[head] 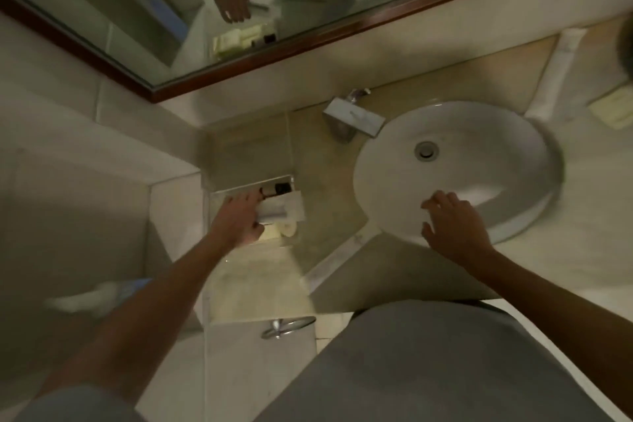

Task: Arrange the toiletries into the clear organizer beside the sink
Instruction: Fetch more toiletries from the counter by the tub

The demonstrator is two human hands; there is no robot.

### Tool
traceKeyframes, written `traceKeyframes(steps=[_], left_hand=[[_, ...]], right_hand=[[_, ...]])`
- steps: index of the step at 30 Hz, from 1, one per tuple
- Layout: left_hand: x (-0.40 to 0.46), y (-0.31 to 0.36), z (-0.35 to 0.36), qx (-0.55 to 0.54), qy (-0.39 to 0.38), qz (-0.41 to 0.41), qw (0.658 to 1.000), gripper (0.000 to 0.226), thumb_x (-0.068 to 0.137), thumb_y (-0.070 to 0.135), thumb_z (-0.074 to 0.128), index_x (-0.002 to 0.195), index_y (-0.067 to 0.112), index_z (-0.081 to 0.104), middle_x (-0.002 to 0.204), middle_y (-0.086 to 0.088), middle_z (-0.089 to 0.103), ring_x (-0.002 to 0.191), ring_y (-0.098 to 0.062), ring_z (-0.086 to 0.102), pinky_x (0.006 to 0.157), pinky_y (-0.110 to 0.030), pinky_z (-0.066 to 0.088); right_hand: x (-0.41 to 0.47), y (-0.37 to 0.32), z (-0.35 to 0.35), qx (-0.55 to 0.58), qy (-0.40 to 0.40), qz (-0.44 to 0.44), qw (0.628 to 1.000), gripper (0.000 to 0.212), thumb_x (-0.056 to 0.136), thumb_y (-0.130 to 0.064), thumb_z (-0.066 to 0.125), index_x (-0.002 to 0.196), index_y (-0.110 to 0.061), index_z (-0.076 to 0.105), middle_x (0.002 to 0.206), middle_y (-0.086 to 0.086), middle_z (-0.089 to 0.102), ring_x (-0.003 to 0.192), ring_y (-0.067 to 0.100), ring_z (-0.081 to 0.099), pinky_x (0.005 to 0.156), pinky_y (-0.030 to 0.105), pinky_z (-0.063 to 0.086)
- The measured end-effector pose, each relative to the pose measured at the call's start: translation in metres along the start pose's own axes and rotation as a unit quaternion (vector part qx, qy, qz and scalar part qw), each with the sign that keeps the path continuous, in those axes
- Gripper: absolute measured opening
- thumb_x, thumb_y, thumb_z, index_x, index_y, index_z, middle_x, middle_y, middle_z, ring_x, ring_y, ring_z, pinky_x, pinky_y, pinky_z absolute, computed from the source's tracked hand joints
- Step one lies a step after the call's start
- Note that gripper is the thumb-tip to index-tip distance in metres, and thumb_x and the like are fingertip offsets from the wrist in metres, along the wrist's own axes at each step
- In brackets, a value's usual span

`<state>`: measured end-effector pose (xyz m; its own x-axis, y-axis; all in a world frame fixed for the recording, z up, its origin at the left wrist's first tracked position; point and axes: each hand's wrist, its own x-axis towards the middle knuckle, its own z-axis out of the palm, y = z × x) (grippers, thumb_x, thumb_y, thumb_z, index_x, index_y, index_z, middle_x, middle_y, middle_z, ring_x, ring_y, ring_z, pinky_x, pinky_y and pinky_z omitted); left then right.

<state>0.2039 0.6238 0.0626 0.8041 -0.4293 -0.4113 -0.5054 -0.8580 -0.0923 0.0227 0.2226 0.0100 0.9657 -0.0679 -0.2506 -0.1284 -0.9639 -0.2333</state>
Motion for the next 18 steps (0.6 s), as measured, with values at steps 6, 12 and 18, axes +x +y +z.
traceKeyframes(steps=[6,12,18], left_hand=[[-0.004,-0.099,0.021,0.001,-0.02,-0.009,1.0,0.053,0.069,0.031,0.065,0.115,0.012,0.048,0.11,-0.008,0.056,0.099,-0.029,0.056,0.082,-0.041,0.041],[0.018,-0.125,0.034,0.006,-0.008,-0.022,1.0,0.066,0.07,0.042,0.066,0.127,0.015,0.045,0.122,-0.01,0.053,0.111,-0.03,0.051,0.093,-0.044,0.04],[0.019,-0.122,0.046,0.042,0.008,0.006,0.999,0.075,0.067,0.054,0.073,0.126,0.015,0.048,0.121,-0.011,0.052,0.105,-0.032,0.054,0.082,-0.043,0.048]], right_hand=[[0.017,-0.077,0.01,0.025,0.008,-0.02,0.999,0.039,0.081,-0.028,0.062,0.117,-0.016,0.059,0.116,0.006,0.056,0.103,0.025,0.053,0.084,0.04,0.049],[-0.002,-0.078,0.027,-0.006,0.003,0.005,1.0,0.038,0.078,-0.027,0.064,0.113,-0.014,0.06,0.108,0.007,0.056,0.097,0.027,0.053,0.078,0.042,0.049],[-0.016,-0.07,0.027,-0.006,0.003,0.051,0.999,0.04,0.074,-0.023,0.069,0.113,-0.013,0.061,0.109,0.007,0.058,0.099,0.027,0.054,0.078,0.043,0.049]])
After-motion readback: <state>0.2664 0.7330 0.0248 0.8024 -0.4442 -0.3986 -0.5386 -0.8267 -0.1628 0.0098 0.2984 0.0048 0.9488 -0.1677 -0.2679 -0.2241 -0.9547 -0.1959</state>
